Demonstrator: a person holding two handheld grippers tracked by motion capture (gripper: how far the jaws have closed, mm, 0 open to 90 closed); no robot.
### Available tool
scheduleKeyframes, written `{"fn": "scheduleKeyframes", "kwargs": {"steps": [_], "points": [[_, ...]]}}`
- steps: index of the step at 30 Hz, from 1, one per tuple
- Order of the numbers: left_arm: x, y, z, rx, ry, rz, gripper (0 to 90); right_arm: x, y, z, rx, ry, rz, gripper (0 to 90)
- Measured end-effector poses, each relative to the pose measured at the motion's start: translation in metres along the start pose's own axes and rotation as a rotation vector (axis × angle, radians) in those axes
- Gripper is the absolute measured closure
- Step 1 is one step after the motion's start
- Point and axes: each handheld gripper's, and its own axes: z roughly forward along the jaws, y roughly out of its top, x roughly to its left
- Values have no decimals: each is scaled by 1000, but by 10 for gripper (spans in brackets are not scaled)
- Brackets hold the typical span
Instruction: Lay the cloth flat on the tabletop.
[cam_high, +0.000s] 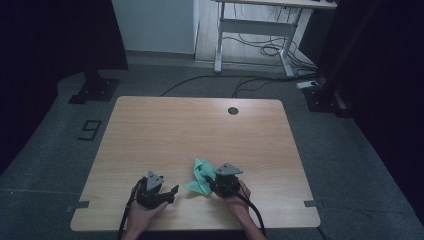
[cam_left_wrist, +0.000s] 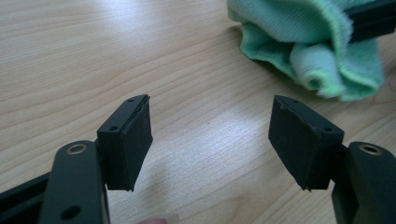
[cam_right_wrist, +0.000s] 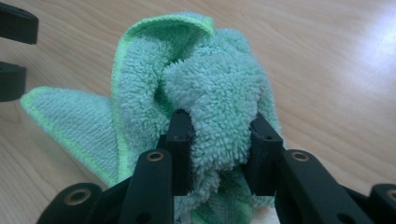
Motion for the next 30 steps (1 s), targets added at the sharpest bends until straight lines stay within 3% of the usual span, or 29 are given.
{"fn": "scheduleKeyframes", "kwargs": {"steps": [9,10,15,19,20,23,25,30], "points": [[-8,1,1,5,-31,2,318,6,-7,4,-1,-25,10,630],[-11,2,1,2,-53,-4,319,6,-7,4,-1,-27,10,627],[-17,4,3,2,-73,1,324,11,-7,6,1,-47,-2,601],[-21,4,11,32,-95,-4,329,15,-5,9,-1,-46,11,593],[-24,2,19,64,-92,1,332,15,-5,9,0,-43,15,593],[-26,0,25,82,-92,3,383,16,-4,9,1,-38,19,594],[-27,-3,29,89,-100,9,467,16,-5,7,1,-22,31,578],[-25,-3,28,87,-111,26,679,12,-5,5,-13,33,90,445]]}}
